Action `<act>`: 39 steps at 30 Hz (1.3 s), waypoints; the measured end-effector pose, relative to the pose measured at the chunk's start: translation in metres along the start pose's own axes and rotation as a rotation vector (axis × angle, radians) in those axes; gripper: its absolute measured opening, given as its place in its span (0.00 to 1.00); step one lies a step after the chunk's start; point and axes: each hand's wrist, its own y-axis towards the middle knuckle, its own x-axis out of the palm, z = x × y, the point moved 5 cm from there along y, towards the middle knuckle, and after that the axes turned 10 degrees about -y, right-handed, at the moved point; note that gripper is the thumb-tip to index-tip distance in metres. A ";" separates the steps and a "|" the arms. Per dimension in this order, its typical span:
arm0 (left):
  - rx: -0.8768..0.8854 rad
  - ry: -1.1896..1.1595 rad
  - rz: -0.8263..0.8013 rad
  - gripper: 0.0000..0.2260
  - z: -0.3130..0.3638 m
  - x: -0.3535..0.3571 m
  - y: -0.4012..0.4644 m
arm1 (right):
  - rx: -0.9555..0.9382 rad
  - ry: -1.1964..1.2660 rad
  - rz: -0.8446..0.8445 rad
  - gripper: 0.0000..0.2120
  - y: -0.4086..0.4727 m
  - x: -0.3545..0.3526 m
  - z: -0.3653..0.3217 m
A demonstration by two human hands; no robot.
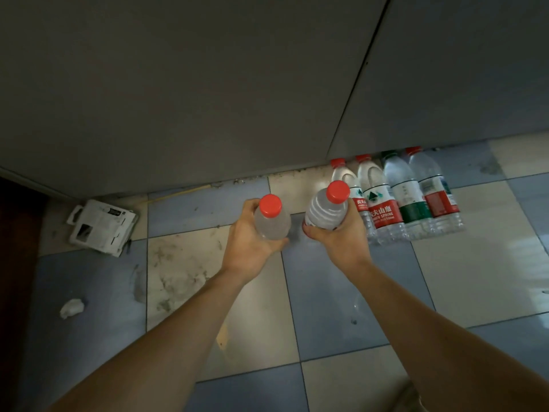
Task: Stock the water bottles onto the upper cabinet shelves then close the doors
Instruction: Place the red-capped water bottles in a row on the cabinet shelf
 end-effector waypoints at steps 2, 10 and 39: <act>-0.034 -0.024 0.019 0.35 0.012 -0.005 -0.003 | -0.005 0.008 0.000 0.35 -0.005 -0.009 -0.007; -0.080 -0.140 0.028 0.41 0.154 -0.054 -0.047 | -0.034 0.076 -0.017 0.33 -0.066 -0.094 -0.122; 0.556 -0.306 0.262 0.31 1.018 -0.347 -0.203 | -0.713 0.298 -0.034 0.27 -0.256 -0.540 -0.935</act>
